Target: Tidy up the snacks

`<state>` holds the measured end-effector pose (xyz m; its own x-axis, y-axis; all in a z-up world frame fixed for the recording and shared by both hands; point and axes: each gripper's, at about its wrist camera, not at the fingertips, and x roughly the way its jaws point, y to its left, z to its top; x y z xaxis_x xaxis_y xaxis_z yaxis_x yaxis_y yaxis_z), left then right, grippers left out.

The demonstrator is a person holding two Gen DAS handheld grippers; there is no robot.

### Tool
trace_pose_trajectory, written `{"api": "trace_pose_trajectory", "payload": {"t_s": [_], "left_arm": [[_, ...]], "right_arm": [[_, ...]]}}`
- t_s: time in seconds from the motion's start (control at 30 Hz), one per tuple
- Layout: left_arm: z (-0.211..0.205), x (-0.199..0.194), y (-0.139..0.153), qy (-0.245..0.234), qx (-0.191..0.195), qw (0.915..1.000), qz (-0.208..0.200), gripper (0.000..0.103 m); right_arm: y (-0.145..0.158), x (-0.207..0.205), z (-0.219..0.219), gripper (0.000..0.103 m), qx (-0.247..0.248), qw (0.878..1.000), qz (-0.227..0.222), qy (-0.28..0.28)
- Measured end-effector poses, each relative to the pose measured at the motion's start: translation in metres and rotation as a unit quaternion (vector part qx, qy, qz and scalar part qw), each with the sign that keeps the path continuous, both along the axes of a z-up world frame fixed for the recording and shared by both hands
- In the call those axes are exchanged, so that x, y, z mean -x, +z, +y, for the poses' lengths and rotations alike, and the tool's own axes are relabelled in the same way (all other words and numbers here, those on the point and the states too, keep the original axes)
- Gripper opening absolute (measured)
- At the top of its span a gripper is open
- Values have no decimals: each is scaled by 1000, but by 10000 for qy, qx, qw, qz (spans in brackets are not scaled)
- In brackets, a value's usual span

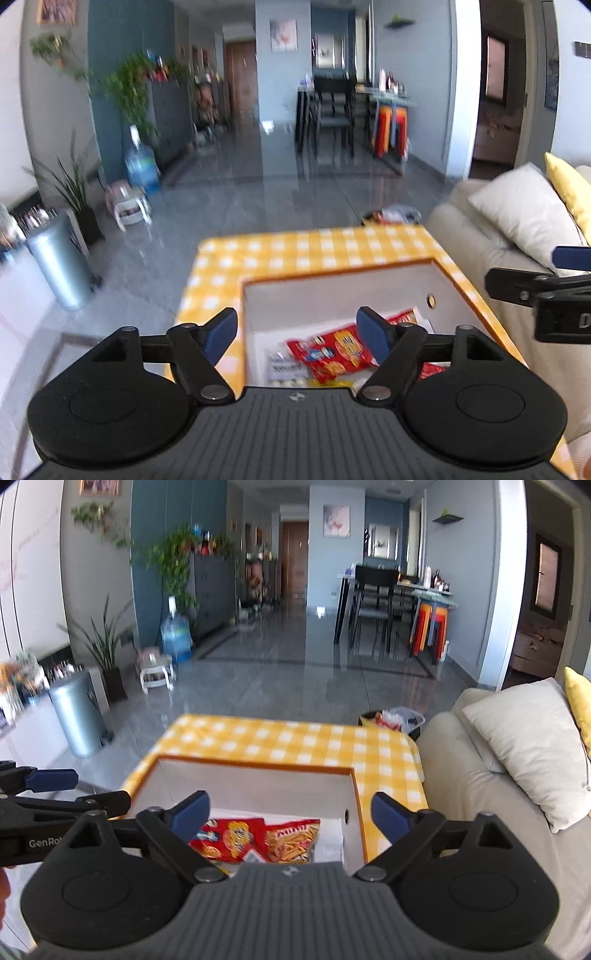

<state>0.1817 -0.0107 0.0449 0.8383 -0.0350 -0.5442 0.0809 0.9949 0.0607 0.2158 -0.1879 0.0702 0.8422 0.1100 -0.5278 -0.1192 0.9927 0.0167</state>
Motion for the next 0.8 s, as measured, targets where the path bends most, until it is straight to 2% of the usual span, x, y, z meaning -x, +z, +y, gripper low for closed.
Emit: {"api": "trace_pose_trajectory", "payload": {"t_s": [0.1,0.2,0.4,0.47,0.63,0.8], "left_arm": [[-5,22,11,87,-265,9990,-358,88],[-6,40,19,198,-326,9976,-572,88],[4,77,28,256,278,9963,-767,91],[6,86,28,303,311,9960,-786,100],[4,96,15,435,181,9974,-554,101],[2,103,-2,486,147,9984,-265,101]], "right_arm": [[12,26,-2,97,-132,9997,-203,-73],[20,50,-2,99,-147,9993,-306,-130],[24,93,-5,99,-351,9987,-255,-263],[24,107,-5,99,-304,9989,-262,-254],[20,141,-3,99,-240,9989,-276,-290],[1,166,-3,99,-111,9994,-202,-267]]}}
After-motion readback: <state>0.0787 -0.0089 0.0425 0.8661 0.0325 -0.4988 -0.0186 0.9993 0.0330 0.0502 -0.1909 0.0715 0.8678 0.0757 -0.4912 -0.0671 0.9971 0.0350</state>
